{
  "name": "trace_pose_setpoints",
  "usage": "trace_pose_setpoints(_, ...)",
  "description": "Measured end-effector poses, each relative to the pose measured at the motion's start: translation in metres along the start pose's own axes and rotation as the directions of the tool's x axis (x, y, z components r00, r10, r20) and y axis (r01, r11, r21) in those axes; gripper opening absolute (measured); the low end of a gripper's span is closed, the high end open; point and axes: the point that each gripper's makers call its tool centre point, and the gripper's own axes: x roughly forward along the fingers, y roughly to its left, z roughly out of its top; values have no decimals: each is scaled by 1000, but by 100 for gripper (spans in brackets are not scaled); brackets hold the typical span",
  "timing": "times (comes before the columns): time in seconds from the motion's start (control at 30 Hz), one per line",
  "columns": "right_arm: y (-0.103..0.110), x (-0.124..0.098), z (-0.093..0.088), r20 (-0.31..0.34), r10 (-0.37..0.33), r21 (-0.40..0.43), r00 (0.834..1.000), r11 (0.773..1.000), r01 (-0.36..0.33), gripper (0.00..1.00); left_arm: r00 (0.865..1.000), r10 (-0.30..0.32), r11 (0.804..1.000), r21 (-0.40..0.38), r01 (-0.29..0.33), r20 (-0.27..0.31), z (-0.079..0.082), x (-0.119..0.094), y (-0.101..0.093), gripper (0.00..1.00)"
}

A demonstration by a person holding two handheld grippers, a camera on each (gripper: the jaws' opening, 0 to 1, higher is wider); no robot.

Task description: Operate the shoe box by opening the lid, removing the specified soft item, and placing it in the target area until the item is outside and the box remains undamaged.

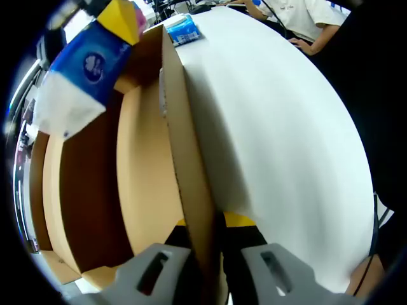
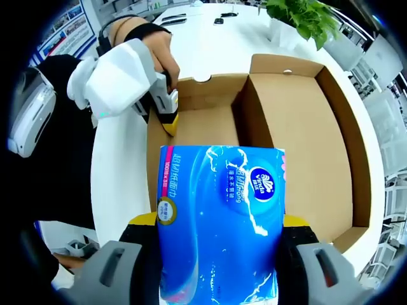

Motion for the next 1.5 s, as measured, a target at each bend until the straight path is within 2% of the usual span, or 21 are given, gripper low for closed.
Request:
trace_pose_setpoints(0.43, 4, -19, -23, 10, -19, 27, 1000, 999, 18, 72, 1000, 1, 1000, -2, -1, -1, 0, 0, 0, 5)
trace_pose_setpoints(0.63, 8, -30, -42, 2, -30, 31, 1000, 999, 30, 72, 1000, 0, 1000, -4, 0, 0, 0, 0, 0, 5)
trace_pose_setpoints(0.87, 16, -48, -68, 7, -64, 75, 998, 995, 64, 72, 1000, 0, 1000, -6, 0, -1, 0, 0, -1, 5)
trace_pose_setpoints(1.13, 18, -66, -107, 3, -76, 129, 997, 989, 75, 72, 1000, -3, 1000, -9, 3, 2, 0, 0, -1, 5)
trace_pose_setpoints(1.27, 20, -75, -139, -1, -91, 186, 996, 978, 90, 71, 1000, -2, 1000, -12, 2, 0, 0, 0, 0, 5)
trace_pose_setpoints(1.4, 20, -80, -174, -43, -110, 235, 993, 965, 117, 71, 1000, -2, 1000, -12, 2, 2, 1, 0, -1, 5)
trace_pose_setpoints(1.5, 21, -83, -188, -50, -113, 253, 992, 960, 122, 71, 1000, -2, 1000, -11, 2, 1, 1, 0, -1, 5)
